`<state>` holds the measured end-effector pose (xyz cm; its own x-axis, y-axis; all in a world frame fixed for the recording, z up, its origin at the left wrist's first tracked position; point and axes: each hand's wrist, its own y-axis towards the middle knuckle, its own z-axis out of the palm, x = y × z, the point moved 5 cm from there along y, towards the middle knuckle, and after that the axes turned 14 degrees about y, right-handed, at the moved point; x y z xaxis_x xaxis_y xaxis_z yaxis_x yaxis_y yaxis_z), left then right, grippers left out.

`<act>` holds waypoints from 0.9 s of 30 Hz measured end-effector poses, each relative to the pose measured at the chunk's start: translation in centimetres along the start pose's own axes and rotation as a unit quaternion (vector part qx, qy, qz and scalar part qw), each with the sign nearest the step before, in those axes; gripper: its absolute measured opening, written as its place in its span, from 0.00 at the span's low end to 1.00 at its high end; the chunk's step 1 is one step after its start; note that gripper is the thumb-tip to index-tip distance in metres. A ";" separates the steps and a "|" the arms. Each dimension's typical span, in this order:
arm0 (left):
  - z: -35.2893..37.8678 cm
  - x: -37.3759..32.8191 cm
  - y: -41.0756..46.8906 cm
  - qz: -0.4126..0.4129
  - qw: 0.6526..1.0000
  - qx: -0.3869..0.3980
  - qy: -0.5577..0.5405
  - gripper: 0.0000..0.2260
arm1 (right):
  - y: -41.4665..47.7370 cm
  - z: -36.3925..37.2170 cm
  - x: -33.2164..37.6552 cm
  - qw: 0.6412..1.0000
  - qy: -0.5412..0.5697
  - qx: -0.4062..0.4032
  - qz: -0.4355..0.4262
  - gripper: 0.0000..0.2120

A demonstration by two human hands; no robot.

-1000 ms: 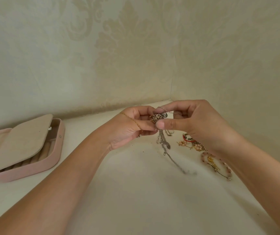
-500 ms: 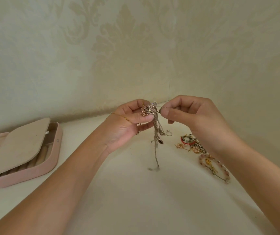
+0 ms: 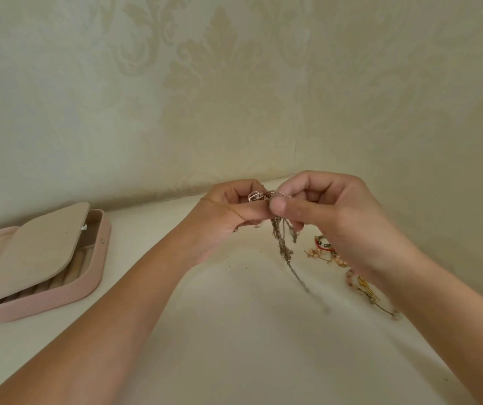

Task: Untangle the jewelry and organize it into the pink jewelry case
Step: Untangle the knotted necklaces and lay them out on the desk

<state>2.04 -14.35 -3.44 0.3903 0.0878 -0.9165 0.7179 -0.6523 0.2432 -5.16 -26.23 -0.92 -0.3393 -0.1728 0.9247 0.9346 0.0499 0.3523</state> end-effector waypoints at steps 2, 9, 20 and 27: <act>-0.3 0.2 0.1 -0.001 0.999 -0.043 0.022 0.11 | -0.2 0.7 -0.1 0.998 -0.061 0.026 -0.007 0.06; -1.5 0.2 0.4 0.016 0.986 -0.160 0.041 0.10 | -0.7 0.8 -0.3 0.983 -0.181 0.013 0.007 0.11; -0.6 -0.8 0.4 0.075 0.986 -0.122 0.085 0.12 | 0.0 -0.6 -2.1 0.987 -0.017 -0.108 0.121 0.10; -0.4 -0.9 0.4 0.073 0.987 -0.114 0.090 0.12 | -0.1 -0.8 -1.9 0.985 0.014 -0.140 0.095 0.09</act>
<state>2.21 -14.34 -2.39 0.5803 0.1521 -0.8001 0.7497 -0.4835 0.4518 -4.56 -26.70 -2.85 -0.1558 -0.2136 0.9644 0.9752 -0.1887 0.1158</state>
